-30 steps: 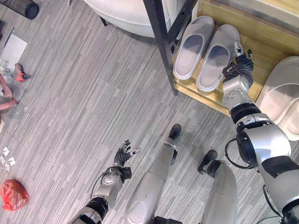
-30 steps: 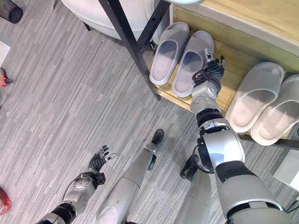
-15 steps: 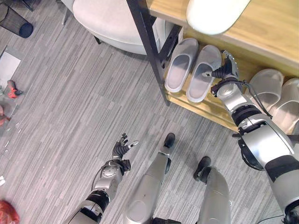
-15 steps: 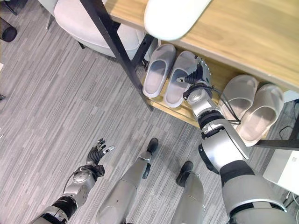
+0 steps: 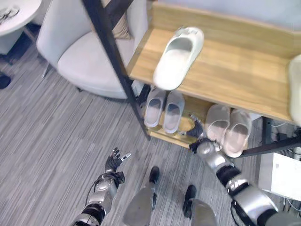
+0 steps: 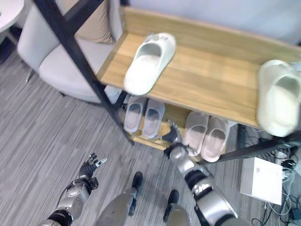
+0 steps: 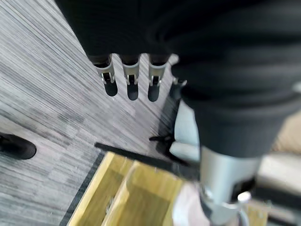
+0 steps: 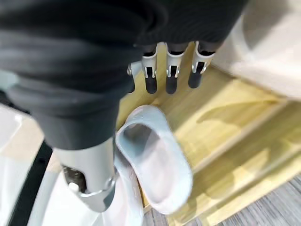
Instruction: Arrange the slippers neatly on the shoe rack.
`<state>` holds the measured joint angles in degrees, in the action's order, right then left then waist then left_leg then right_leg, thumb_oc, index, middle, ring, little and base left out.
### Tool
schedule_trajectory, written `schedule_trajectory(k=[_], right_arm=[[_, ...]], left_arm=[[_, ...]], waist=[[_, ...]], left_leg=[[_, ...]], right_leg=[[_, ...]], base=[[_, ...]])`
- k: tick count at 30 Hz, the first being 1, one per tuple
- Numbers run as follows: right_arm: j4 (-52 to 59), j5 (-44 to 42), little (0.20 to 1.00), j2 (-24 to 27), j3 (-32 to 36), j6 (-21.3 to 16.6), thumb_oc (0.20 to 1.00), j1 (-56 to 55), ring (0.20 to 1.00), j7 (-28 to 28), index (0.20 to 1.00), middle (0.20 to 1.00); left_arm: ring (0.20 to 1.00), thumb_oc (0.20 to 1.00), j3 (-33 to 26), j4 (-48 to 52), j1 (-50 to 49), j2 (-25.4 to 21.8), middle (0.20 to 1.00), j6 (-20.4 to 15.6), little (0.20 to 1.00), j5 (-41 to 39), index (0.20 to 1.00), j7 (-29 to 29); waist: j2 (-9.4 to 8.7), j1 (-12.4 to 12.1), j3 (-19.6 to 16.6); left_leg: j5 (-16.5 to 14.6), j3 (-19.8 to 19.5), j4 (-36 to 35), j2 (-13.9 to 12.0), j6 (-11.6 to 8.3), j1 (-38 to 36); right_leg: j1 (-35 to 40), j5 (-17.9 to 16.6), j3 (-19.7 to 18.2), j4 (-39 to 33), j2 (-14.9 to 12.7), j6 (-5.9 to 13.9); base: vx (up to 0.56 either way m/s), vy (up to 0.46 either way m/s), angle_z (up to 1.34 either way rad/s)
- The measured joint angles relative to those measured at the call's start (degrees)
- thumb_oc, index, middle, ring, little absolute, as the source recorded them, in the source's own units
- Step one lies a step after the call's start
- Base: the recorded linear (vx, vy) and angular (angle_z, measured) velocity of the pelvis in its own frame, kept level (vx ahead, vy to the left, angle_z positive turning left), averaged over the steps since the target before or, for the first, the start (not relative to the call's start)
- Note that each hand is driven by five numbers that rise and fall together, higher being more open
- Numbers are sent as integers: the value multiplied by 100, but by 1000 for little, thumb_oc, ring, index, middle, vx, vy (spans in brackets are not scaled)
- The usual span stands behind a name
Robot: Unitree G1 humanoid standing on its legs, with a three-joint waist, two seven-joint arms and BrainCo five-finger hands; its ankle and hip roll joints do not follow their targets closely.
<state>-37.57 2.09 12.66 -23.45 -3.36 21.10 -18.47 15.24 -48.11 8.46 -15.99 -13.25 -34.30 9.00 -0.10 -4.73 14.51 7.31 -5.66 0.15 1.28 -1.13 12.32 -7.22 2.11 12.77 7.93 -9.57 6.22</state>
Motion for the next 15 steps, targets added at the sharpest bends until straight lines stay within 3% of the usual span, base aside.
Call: schedule_trajectory(k=[2, 3, 4, 5, 6, 7, 9, 10, 11, 13, 15], right_arm=[[693, -148, 1000, 69, 183, -105, 1000, -1149, 1000, 318, 1000, 1000], [928, -231, 1000, 77, 363, -170, 1000, -1555, 1000, 406, 1000, 1000], [826, -333, 1000, 131, 421, -232, 1000, -1837, 1000, 422, 1000, 1000], [659, -384, 1000, 269, 408, -250, 1000, -1949, 1000, 511, 1000, 1000], [674, -516, 1000, 417, 434, -272, 1000, -2146, 1000, 699, 1000, 1000], [639, -577, 1000, 499, 451, -302, 1000, -2289, 1000, 859, 1000, 1000], [591, -621, 1000, 499, 614, -400, 1000, -2512, 1000, 995, 1000, 1000], [346, -641, 1000, 548, 604, -368, 1000, -2598, 1000, 1087, 1000, 1000], [227, -587, 1000, 568, 641, -370, 1000, -2670, 1000, 1126, 1000, 1000], [-175, -474, 1000, 593, 796, -289, 1000, -2799, 1000, 1166, 1000, 1000], [-613, -359, 1000, 571, 871, -246, 1000, -2794, 1000, 1158, 1000, 1000]], left_arm=[[1000, 1000, -64, 581, -384, -39, 1000, 188, 1000, 276, 1000, 61], [1000, 1000, -76, 1968, -906, -285, 1000, 264, 1000, 423, 1000, 85], [1000, 1000, 7, 3237, -1264, -528, 1000, -274, 1000, 667, 1000, 10], [1000, 1000, -26, 3027, -1155, -422, 1000, -528, 1000, 812, 1000, -125], [1000, 1000, -141, 2061, -1015, -162, 1000, -403, 1000, 840, 1000, -235], [1000, 1000, -41, 1744, -1053, -147, 1000, -103, 1000, 930, 1000, -223], [1000, 1000, 377, 1480, -1256, -197, 1000, 100, 1000, 1286, 1000, -318], [1000, 1000, 605, 1194, -1269, -106, 1000, 427, 1000, 1352, 1000, -421], [1000, 1000, 952, 1429, -1301, -228, 1000, 621, 1000, 1517, 1000, -475], [1000, 1000, 1355, 1825, -1188, -296, 1000, 625, 1000, 2004, 1000, -769], [1000, 1000, 1547, 1809, -884, -255, 1000, 653, 1000, 2320, 1000, -919]], waist=[[15, 141, -245], [-25, 199, -266], [-69, 187, -336], [-3, 205, -409], [118, 251, -573], [147, 357, -638], [181, 423, -661], [173, 461, -657], [166, 461, -660], [159, 496, -721], [168, 733, -777]], left_leg=[[49, 32, -310, -35, 8, -340], [52, 65, -427, -57, 3, -487], [78, 63, -464, -55, -4, -535], [77, 79, -466, -62, -7, -531], [54, 141, -471, -38, -15, -627], [12, 168, -472, -53, -45, -658], [-18, 178, -473, -98, -83, -665], [-10, 203, -472, -148, -72, -706], [-4, 198, -473, -169, -71, -710], [-33, 280, -508, -207, -109, -773], [-88, 354, -513, -230, -144, -860]], right_leg=[[459, -185, 31, -613, 79, 9], [686, -313, 47, -901, 126, 10], [804, -462, 39, -1132, 167, 4], [806, -458, 18, -1135, 167, 11], [921, -459, 0, -1211, 147, 23], [953, -471, -22, -1291, 157, 27], [976, -466, -13, -1290, 214, 21], [985, -465, -46, -1293, 245, 9], [996, -461, -45, -1300, 267, -6], [994, -427, -108, -1300, 291, -5], [1002, -422, -285, -1300, 302, 8]], base=[[92, -76, -18], [20, -42, -15], [23, -43, -13], [62, -96, -13], [56, -74, -11], [56, -74, -10], [49, -45, -2], [78, -61, -3], [78, -52, -8], [58, -36, -21], [63, -44, -38]])
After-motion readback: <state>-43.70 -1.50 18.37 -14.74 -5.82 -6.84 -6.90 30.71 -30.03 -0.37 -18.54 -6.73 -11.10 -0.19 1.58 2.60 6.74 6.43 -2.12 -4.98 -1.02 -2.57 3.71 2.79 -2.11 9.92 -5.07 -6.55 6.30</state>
